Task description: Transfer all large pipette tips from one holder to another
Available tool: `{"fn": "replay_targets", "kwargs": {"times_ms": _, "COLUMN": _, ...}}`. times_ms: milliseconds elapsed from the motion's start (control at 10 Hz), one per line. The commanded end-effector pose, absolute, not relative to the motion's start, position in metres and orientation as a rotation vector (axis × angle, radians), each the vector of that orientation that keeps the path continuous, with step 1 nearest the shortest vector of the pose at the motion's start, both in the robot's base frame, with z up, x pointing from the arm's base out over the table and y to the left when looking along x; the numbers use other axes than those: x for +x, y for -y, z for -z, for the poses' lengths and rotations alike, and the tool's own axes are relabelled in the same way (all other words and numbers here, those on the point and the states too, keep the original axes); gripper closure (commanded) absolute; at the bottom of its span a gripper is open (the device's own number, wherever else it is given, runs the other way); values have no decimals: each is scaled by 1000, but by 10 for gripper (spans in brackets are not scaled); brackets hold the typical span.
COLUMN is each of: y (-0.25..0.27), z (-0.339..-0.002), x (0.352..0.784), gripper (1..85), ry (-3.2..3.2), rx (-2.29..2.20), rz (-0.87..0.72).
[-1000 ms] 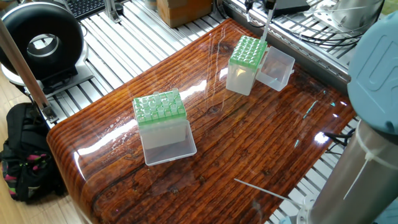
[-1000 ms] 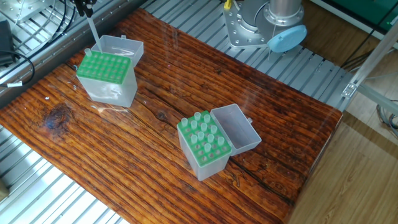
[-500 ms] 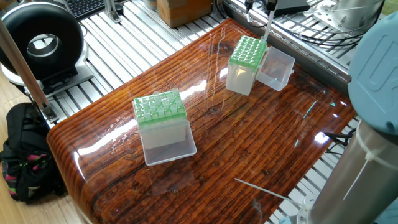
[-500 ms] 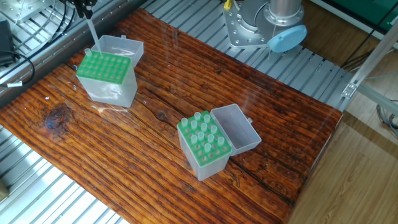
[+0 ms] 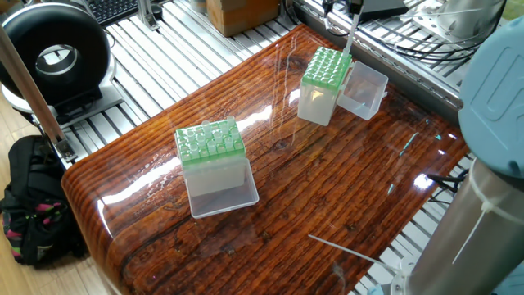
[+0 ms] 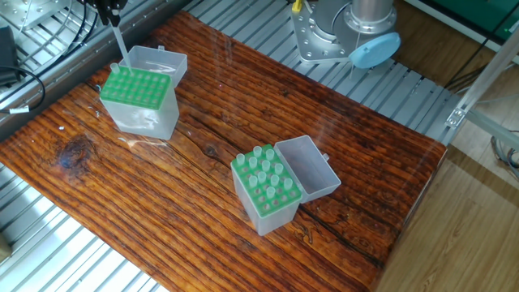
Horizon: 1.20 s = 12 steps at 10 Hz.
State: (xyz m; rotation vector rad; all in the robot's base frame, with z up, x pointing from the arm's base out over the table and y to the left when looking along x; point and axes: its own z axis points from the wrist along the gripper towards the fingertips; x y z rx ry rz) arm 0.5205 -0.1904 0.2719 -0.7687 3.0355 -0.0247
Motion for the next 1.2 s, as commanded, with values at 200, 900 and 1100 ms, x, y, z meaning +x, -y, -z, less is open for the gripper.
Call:
{"fn": "replay_targets", "kwargs": {"times_ms": 200, "y": 190, "z": -270, "x": 521, "gripper": 700, "ry": -3044, "rx": -766, "rz": 14}}
{"fn": "replay_targets", "kwargs": {"times_ms": 900, "y": 191, "z": -265, "x": 523, "gripper": 657, "ry": -3043, "rx": -823, "rz": 8}}
{"fn": "replay_targets", "kwargs": {"times_ms": 1100, "y": 190, "z": -262, "x": 528, "gripper": 653, "ry": -3030, "rx": -837, "rz": 2}}
